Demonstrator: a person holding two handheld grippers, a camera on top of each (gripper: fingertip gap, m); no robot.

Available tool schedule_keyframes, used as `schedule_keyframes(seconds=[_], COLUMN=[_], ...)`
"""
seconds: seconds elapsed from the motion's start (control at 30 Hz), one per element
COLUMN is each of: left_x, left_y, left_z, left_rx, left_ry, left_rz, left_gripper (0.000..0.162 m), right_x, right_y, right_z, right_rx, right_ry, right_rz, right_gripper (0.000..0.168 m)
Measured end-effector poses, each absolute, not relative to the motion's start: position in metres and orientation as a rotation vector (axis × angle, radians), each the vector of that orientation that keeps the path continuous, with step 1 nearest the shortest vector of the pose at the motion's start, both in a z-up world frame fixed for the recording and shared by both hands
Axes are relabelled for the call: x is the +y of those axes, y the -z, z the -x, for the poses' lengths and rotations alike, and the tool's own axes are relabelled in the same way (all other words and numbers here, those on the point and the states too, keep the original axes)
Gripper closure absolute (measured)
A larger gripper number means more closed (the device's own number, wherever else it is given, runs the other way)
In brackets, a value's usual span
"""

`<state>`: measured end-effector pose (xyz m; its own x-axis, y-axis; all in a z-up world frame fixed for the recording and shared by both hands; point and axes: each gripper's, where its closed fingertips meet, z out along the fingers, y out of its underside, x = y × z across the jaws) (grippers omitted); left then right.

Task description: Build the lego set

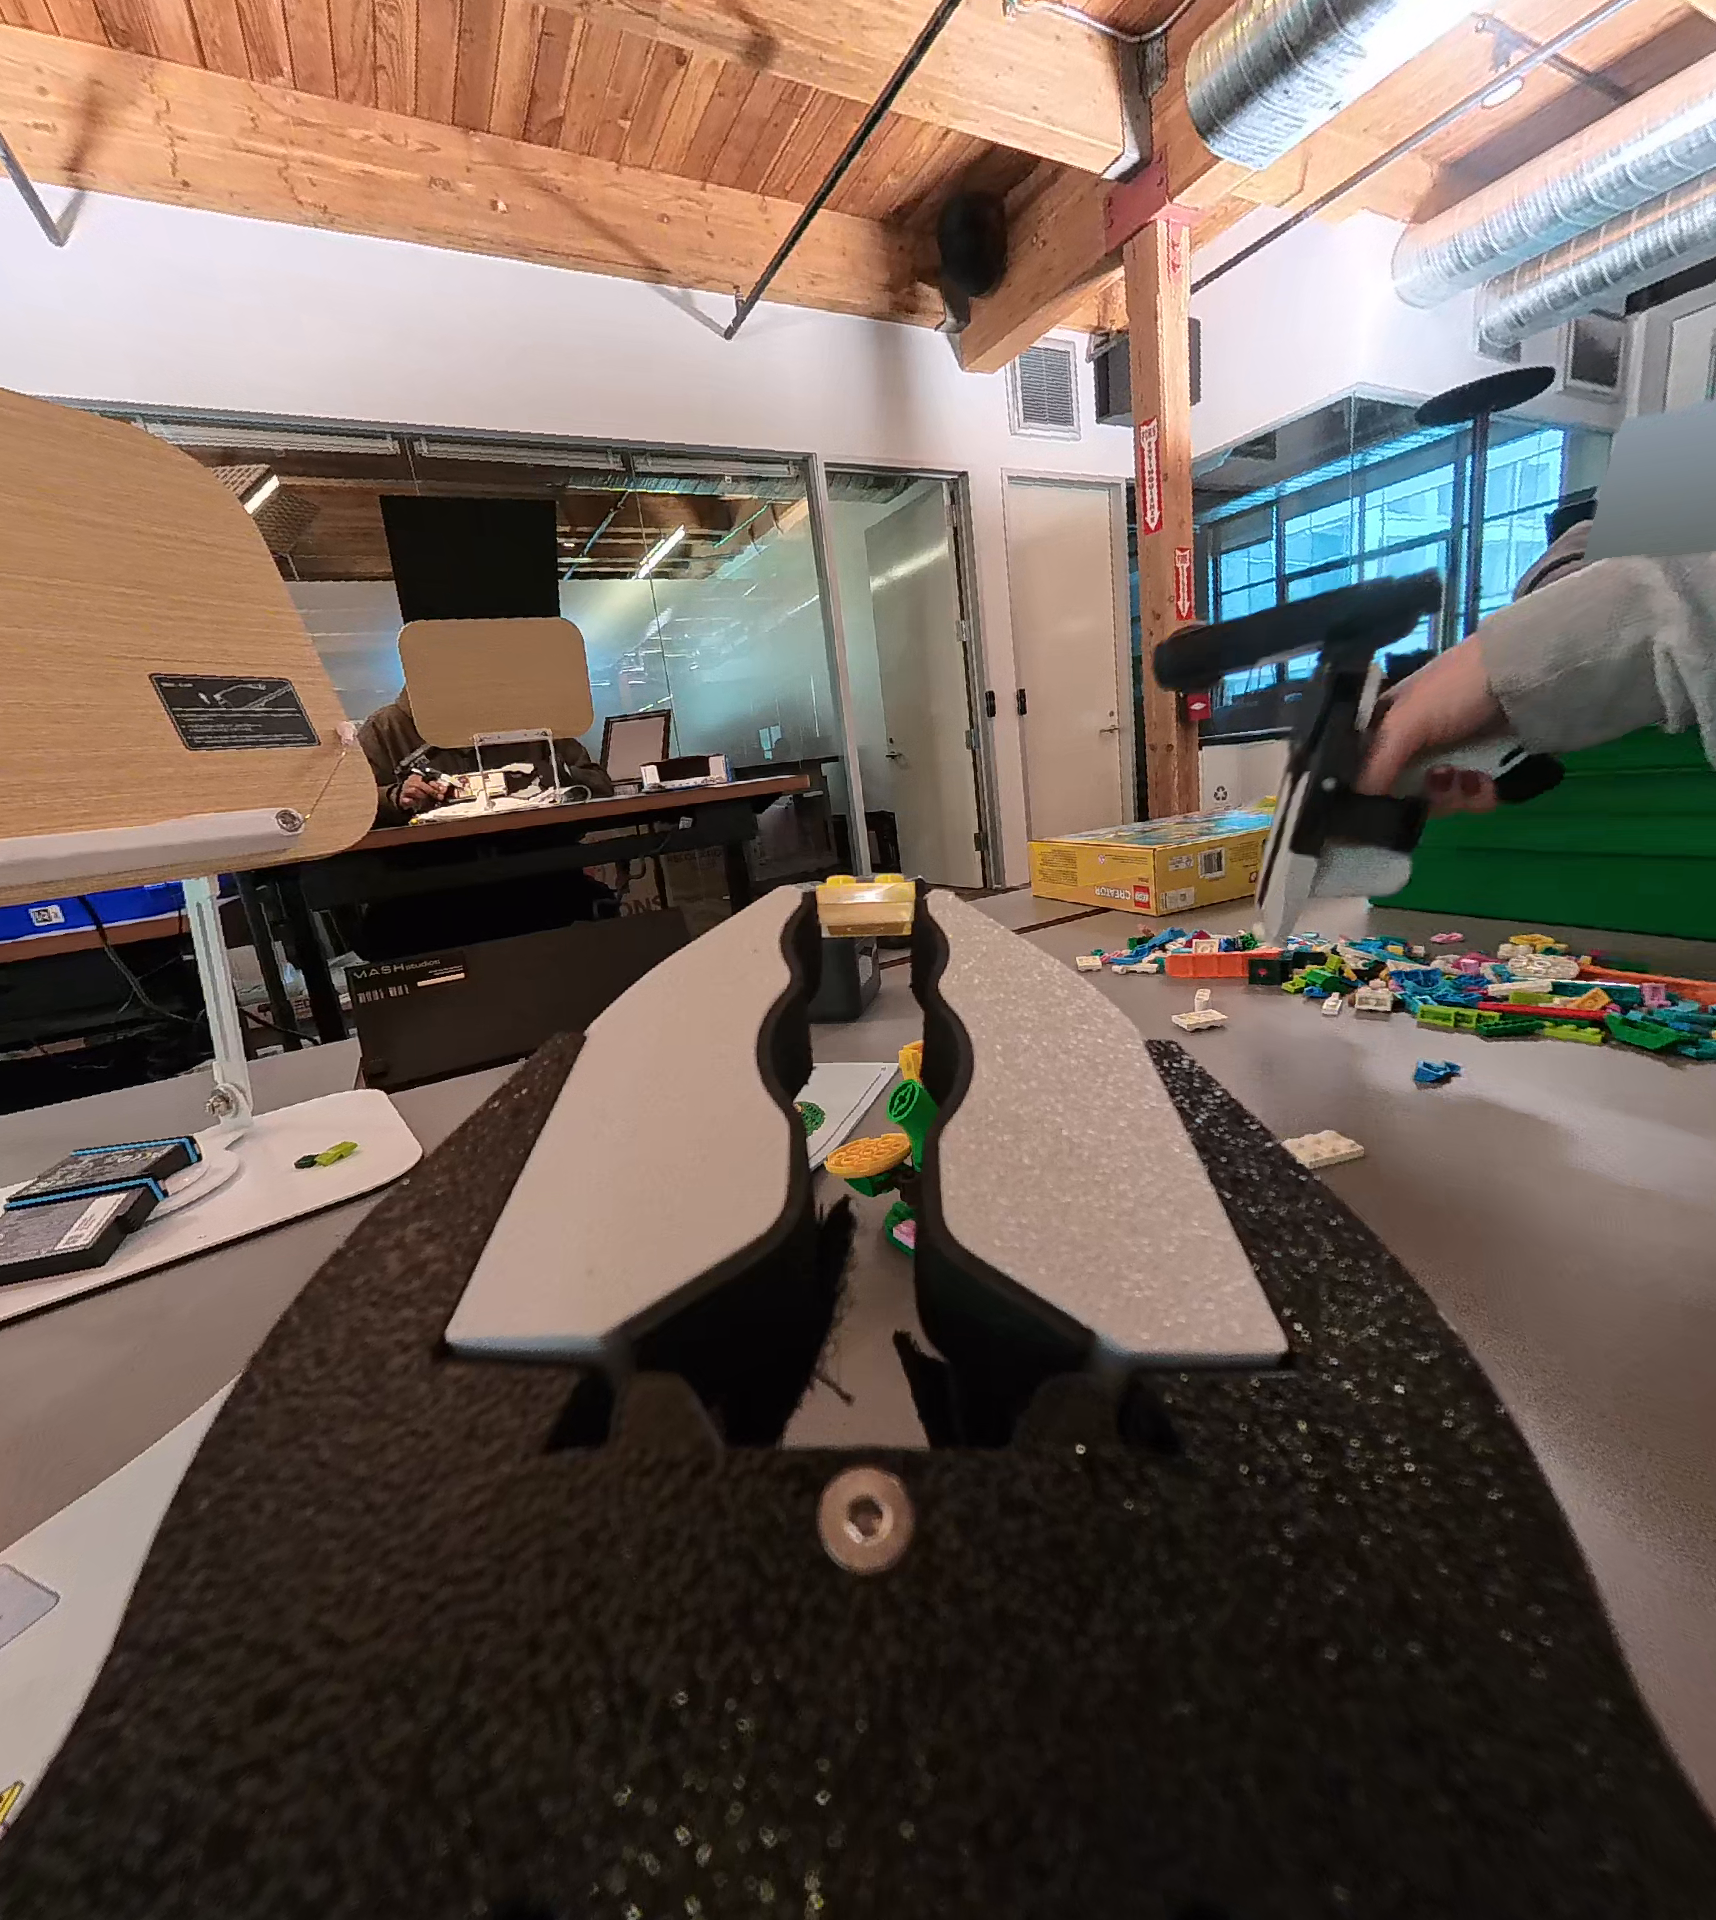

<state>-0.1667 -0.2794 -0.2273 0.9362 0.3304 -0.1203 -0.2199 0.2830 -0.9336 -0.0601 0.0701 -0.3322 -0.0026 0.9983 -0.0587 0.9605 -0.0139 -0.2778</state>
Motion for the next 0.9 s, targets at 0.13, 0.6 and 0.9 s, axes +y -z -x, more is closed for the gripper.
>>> schedule_keyframes(seconds=[0.13, 0.6, 0.9], left_x=[-0.28, -0.28, -0.279], left_y=[0.227, 0.227, 0.228], left_z=[0.167, 0.167, 0.168], left_rx=[-0.105, -0.106, -0.112], left_ry=[-0.369, -0.365, -0.37], left_rz=[1.229, 1.227, 1.237], left_gripper=[0.146, 0.146, 0.146], right_x=[0.046, 0.146, 0.2], right_y=[0.348, 0.327, 0.361], right_z=[0.077, 0.128, 0.13], right_rx=[-2.223, -1.923, -1.874], right_ry=[-0.309, -0.212, -0.015], right_rz=[1.999, 2.015, 2.215], right_gripper=[0.145, 0.147, 0.156])
